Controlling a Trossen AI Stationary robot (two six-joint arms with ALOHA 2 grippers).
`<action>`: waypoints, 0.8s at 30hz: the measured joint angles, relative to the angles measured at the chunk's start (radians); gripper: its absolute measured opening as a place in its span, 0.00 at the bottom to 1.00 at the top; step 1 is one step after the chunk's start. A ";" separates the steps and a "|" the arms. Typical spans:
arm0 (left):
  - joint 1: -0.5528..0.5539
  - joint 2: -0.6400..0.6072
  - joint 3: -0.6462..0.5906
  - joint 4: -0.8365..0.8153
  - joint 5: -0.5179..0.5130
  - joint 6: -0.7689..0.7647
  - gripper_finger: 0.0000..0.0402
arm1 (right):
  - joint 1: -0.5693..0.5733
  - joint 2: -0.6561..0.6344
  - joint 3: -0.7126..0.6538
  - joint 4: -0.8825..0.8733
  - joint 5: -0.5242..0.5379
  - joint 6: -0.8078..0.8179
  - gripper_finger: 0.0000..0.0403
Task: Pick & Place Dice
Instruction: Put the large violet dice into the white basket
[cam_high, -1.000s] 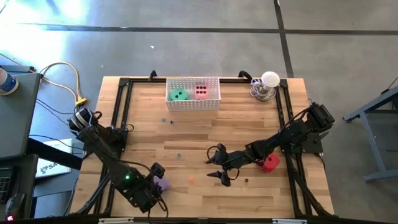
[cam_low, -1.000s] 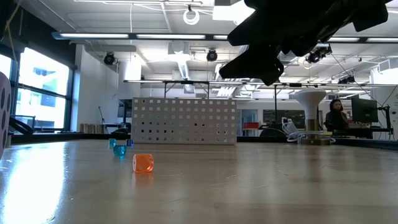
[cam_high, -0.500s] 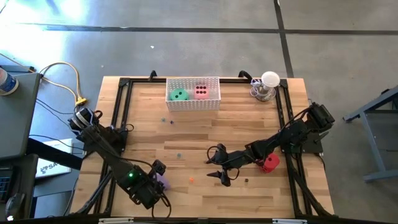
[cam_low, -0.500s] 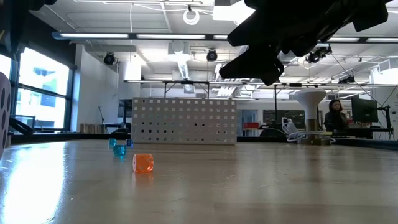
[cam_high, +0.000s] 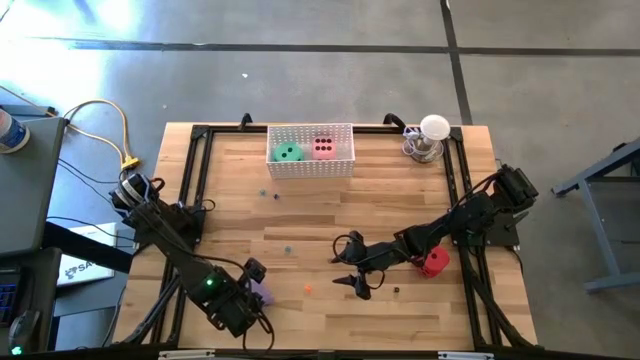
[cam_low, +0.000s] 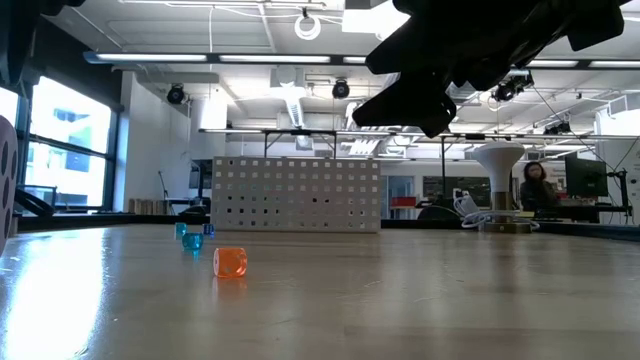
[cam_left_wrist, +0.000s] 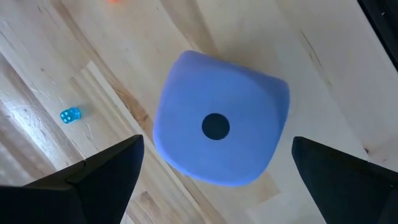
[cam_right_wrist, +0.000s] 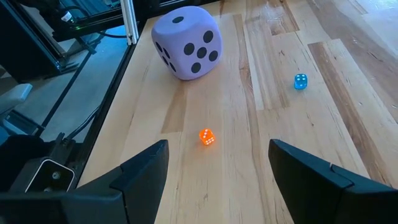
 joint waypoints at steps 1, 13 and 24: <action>0.000 0.000 0.000 0.004 0.000 -0.003 1.00 | 0.000 0.000 0.000 0.000 0.000 0.000 0.66; 0.010 0.000 -0.037 0.040 0.051 0.005 1.00 | 0.000 0.000 0.000 0.001 0.000 0.001 0.66; 0.022 0.000 -0.045 0.044 0.054 0.040 1.00 | 0.000 0.000 0.000 0.001 0.000 0.003 0.66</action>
